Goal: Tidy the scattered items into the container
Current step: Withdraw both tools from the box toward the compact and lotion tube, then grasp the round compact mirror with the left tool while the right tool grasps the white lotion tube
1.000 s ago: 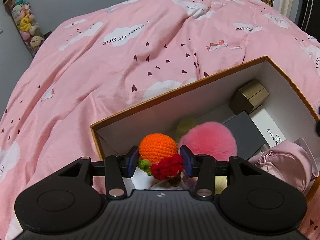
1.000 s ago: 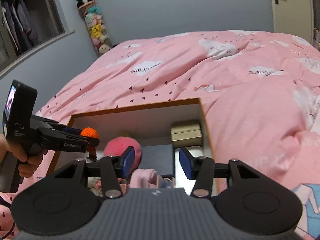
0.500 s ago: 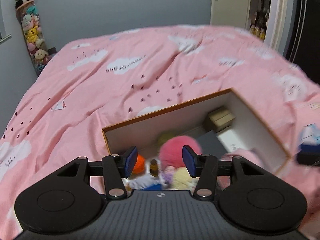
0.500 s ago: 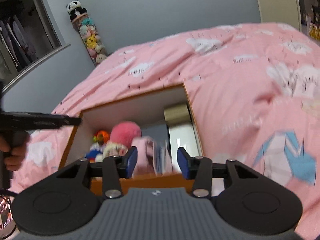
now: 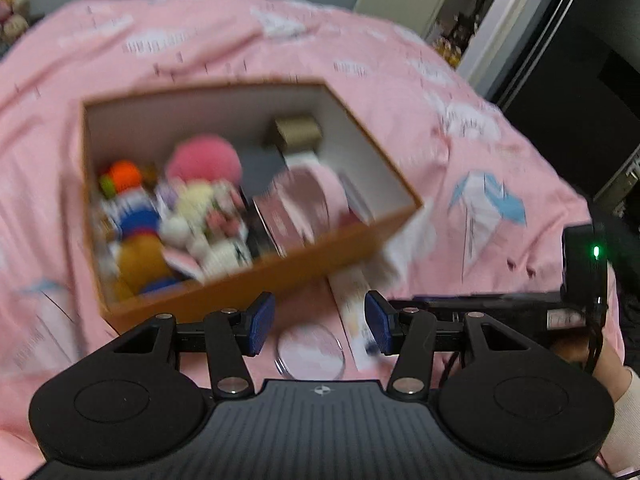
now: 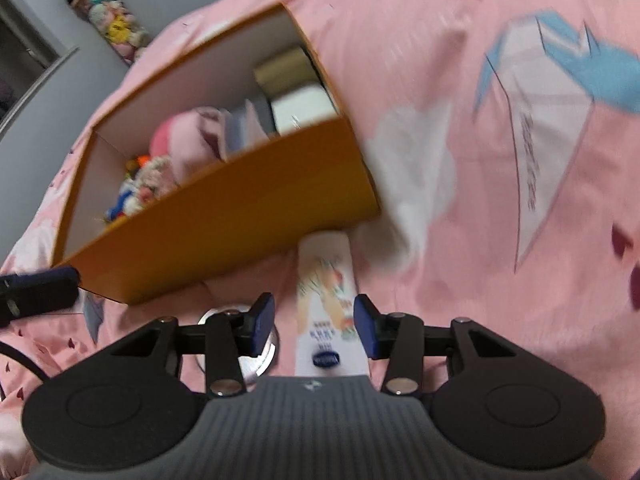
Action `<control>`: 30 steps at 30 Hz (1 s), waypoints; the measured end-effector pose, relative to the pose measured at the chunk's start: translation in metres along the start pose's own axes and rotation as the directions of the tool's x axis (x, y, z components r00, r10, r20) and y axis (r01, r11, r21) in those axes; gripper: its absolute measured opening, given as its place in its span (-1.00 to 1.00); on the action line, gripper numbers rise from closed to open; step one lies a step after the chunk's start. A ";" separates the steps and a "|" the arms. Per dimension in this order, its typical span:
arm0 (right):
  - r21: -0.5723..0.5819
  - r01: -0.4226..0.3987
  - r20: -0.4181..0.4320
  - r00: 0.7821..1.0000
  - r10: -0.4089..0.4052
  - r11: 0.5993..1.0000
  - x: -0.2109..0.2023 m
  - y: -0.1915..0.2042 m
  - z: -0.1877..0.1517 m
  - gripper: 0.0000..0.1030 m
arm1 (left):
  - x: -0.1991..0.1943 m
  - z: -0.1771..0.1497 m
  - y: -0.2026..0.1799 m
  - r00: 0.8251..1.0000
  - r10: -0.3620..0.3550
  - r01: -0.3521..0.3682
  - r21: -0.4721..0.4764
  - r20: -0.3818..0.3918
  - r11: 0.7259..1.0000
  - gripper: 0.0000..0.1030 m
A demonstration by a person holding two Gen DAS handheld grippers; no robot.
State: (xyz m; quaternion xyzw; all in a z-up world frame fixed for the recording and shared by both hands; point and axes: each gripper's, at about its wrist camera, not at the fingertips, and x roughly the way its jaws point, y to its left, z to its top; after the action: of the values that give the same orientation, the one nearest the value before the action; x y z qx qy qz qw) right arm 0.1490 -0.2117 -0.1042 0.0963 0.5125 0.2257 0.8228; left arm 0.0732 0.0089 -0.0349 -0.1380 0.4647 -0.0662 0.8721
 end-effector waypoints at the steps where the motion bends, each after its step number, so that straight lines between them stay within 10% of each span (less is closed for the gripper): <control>1: 0.010 0.006 -0.013 1.000 -0.006 1.000 0.003 -0.002 -0.001 -0.07 | 0.009 -0.003 0.002 1.000 0.008 -0.008 -0.014 -0.016 1.000 0.13; 30: 0.095 0.003 -0.161 0.987 0.012 0.996 0.047 -0.026 -0.022 0.06 | 0.095 -0.048 0.062 0.980 -0.155 0.095 -0.393 -0.124 0.915 0.22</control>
State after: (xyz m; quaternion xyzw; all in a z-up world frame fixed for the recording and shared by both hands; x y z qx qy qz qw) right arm 0.1538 -0.2143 -0.1620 0.1177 0.5874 0.2100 0.7726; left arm 0.0858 0.0359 -0.1546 -0.3307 0.5242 -0.0396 0.7838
